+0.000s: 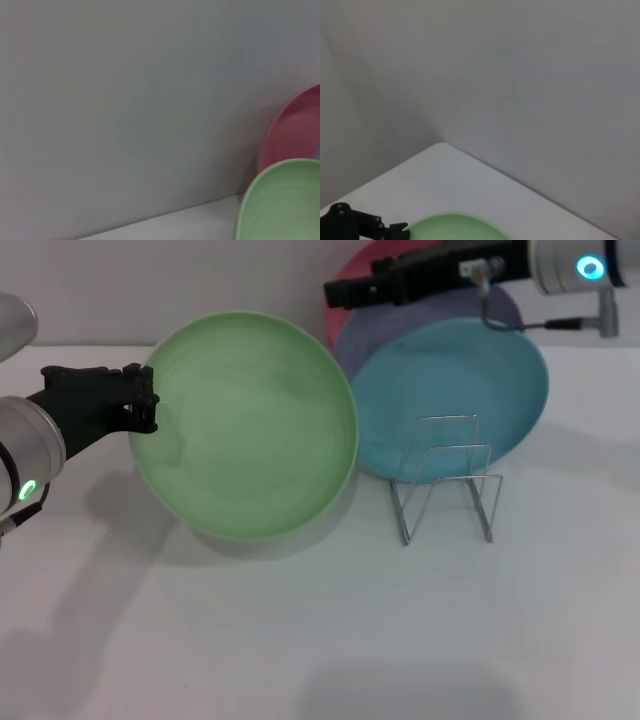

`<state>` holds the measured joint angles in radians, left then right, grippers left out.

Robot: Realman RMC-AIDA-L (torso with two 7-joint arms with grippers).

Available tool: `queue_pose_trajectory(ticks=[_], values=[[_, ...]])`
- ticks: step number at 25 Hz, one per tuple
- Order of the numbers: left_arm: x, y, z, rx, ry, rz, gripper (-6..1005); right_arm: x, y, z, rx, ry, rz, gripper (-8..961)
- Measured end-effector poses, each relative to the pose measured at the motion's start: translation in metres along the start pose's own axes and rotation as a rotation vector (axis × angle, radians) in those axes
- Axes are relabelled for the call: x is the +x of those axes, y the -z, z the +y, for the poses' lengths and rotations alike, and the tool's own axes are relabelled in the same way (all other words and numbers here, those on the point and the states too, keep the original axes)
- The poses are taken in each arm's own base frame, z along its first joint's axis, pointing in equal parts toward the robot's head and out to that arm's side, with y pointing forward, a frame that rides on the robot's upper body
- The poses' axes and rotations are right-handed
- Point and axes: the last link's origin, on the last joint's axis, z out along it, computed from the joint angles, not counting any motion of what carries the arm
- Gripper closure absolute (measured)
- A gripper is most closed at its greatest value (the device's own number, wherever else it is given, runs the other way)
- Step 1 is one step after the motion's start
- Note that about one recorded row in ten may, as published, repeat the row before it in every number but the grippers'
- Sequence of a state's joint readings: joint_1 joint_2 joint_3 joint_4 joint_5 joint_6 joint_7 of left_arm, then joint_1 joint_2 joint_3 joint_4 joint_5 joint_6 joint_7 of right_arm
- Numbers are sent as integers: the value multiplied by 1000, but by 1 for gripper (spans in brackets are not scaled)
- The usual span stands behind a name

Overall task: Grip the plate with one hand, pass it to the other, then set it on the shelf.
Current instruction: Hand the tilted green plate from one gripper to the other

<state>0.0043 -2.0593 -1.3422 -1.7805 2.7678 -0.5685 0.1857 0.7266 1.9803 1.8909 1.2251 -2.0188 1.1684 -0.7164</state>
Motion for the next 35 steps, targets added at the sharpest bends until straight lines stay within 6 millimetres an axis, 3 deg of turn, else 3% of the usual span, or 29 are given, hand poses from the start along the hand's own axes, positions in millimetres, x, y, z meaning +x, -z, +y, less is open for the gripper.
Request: queue_pose_trajectory(ticks=[5,16,35], values=[[2,1,-1,2,0,9,961,-10,-17,3,21,11,77,155],[6,2,-1,3,-12,16,963,0,-50,9,17,23,165,156],[9,2,1,-5,-18,18,963,9,-70,9,62,63,202,166]])
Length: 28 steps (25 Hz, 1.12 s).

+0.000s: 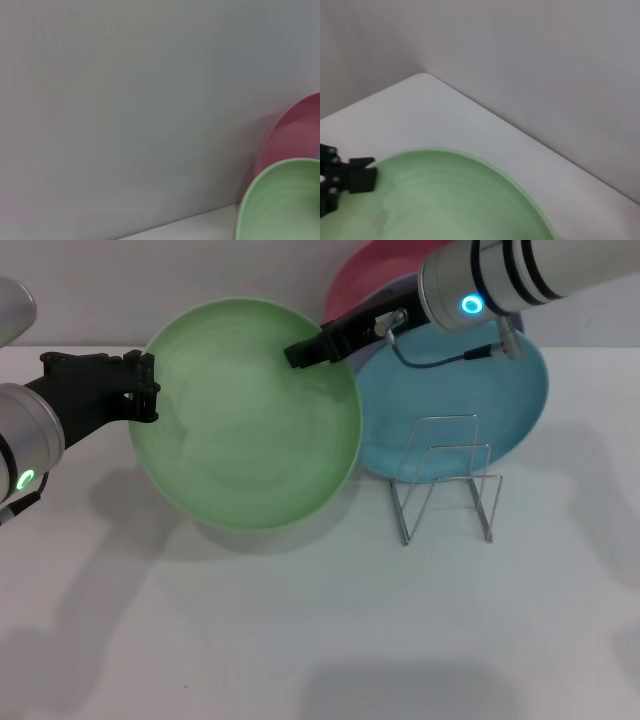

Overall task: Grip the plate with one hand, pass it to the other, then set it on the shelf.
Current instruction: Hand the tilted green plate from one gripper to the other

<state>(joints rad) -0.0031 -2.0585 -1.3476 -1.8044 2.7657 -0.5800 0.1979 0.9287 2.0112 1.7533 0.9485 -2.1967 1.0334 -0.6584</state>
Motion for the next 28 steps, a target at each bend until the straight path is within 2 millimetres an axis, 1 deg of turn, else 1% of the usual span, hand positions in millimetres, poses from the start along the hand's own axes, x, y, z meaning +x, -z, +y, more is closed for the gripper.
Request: queue_pose_trajectory(ticks=[5,10,16,19,21,26,28], values=[[2,0,2,-4,-3,5,963,5,-5,1,0,30,-1,369],[0,1,-1,7,3,14,963,6,-2,7,-2,58,-37,624],[0,2,0,6,1,14,950,4,5,14,0,75,-80,775],[2,3,3,-3,-2,20,943,3,7,16,1,87,-89,826],[4,4,5,-8,-7,25,939,4,7,16,2,88,-89,830],[6,6,10,-17,-23,36,734,5,7,15,4,102,-88,839],[9,8,10,-17,-29,46,693,7,8,14,7,106,-88,842]])
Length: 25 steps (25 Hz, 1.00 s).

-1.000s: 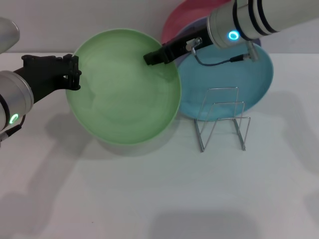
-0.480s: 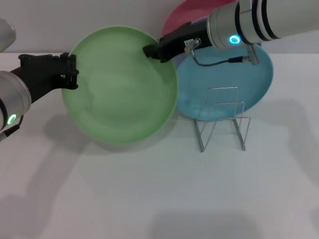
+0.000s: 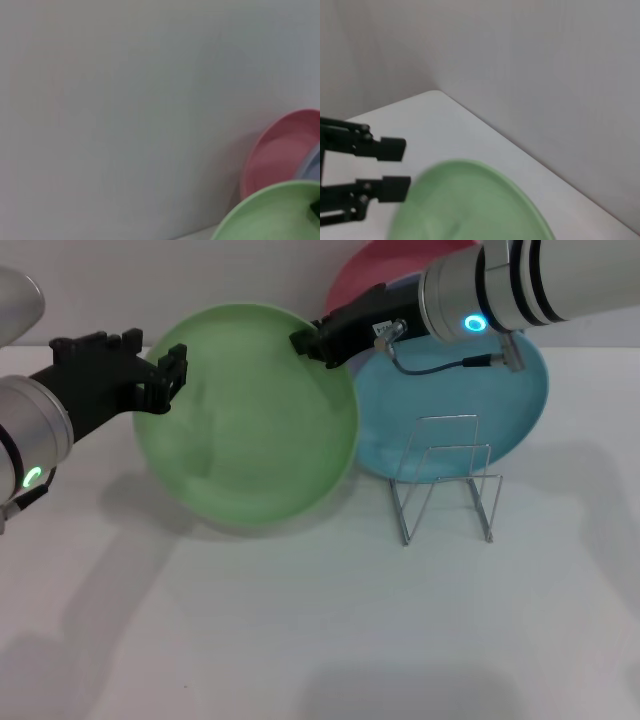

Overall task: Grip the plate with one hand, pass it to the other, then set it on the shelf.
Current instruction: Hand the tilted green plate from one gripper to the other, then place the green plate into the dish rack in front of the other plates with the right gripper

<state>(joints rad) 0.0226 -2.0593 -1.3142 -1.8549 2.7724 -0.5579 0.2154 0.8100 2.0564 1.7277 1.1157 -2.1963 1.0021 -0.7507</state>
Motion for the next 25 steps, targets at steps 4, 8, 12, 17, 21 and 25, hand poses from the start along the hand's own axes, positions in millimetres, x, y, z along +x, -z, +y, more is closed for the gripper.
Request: queue_pose_trajectory(ticks=[4,8,12,17,21,25], values=[[6,6,2,7,-48,47,610,2,2,-4,15,-4,0,849],[16,13,4,28,-116,142,492,2,4,-8,30,-2,-13,857],[20,17,-6,103,-135,260,364,0,18,-13,58,24,-74,875],[-14,22,-30,293,-91,521,305,0,50,-13,75,102,-225,904],[-37,24,-40,340,-30,620,264,8,73,-12,69,154,-367,904],[-59,22,-47,345,27,638,249,39,103,-12,111,266,-560,905]])
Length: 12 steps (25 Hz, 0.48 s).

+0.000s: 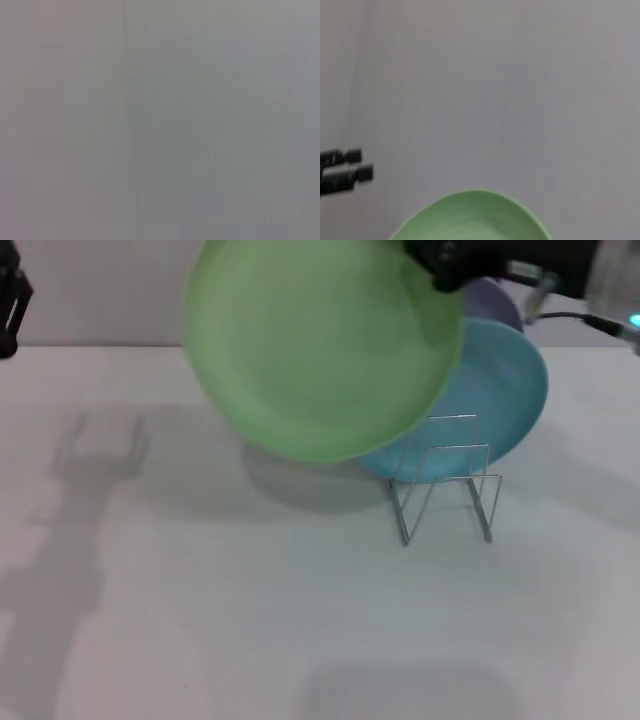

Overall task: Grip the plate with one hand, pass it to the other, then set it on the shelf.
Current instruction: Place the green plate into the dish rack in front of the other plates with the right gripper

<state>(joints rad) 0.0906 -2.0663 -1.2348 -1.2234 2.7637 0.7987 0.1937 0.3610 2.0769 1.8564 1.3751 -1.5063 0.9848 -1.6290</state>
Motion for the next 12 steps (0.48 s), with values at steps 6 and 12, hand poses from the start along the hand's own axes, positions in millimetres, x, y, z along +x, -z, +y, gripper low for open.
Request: queue_pose_trajectory(ticks=[6,12], values=[[-21,6,-2,-5,-6,-41,246,40,51,12,61,175,-161,905],[-40,4,6,-45,12,-90,246,67,79,23,53,321,-275,906]])
